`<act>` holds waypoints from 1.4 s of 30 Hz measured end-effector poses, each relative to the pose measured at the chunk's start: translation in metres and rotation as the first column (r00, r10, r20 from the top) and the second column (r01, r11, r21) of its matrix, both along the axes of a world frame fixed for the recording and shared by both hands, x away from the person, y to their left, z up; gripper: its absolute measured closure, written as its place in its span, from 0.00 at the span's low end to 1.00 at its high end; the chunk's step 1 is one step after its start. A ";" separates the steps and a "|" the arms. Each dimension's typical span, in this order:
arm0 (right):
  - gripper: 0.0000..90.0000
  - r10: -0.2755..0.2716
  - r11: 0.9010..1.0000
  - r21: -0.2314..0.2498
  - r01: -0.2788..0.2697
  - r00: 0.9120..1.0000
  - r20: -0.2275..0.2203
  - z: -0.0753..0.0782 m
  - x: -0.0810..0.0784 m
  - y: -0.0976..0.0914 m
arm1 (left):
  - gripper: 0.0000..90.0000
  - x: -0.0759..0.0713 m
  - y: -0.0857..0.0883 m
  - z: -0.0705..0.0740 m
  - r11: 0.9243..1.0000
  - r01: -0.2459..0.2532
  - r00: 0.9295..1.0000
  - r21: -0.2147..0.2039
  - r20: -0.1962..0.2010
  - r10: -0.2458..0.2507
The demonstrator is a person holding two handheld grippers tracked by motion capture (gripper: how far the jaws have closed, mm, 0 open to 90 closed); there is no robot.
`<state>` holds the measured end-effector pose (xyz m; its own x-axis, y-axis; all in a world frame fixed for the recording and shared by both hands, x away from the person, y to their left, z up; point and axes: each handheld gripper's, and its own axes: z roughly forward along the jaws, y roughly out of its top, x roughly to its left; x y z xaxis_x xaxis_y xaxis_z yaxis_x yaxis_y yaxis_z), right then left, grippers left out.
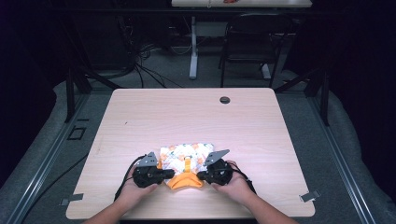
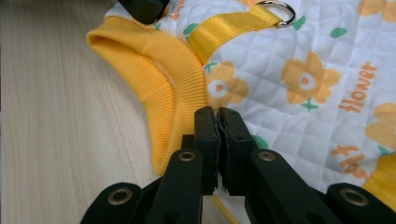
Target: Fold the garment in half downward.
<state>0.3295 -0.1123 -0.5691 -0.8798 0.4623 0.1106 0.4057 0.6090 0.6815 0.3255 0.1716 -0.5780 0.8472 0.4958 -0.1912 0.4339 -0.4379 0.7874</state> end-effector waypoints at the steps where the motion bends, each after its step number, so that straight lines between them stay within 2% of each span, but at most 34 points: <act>1: 0.97 0.002 1.000 -0.001 -0.002 1.000 0.000 0.000 0.000 0.000 | 0.94 0.000 0.001 0.000 1.000 0.002 1.000 0.007 -0.002 -0.002; 7: 0.97 0.003 1.000 -0.004 -0.003 1.000 0.002 -0.001 -0.001 -0.001 | 0.94 -0.003 0.002 -0.002 1.000 0.002 1.000 0.001 0.001 -0.002; 12: 0.97 -0.004 1.000 0.002 0.004 1.000 0.013 -0.002 -0.003 -0.001 | 0.94 -0.005 0.003 -0.001 1.000 0.003 1.000 0.014 0.002 -0.003; 21: 0.97 -0.013 1.000 0.003 0.013 1.000 0.018 -0.003 -0.002 -0.002 | 0.94 0.001 0.003 -0.003 1.000 -0.008 1.000 0.017 0.000 0.008; 27: 0.96 -0.044 0.999 0.008 0.043 0.999 0.026 -0.003 0.004 -0.001 | 0.95 0.011 0.000 -0.003 0.999 -0.035 0.999 0.032 0.013 0.035; 32: 0.96 -0.063 0.998 0.019 0.063 0.998 0.026 -0.004 0.014 -0.003 | 0.95 0.023 0.002 -0.006 0.997 -0.074 0.997 -0.004 -0.002 0.074; 37: 0.96 -0.090 0.995 0.053 0.089 0.996 0.015 -0.007 0.021 -0.005 | 0.96 0.028 0.005 -0.009 0.994 -0.104 0.995 -0.026 -0.011 0.104; 42: 0.96 -0.108 0.993 0.049 0.107 0.994 0.024 -0.007 0.029 -0.005 | 0.97 0.037 0.002 -0.006 0.994 -0.109 0.994 0.011 0.010 0.109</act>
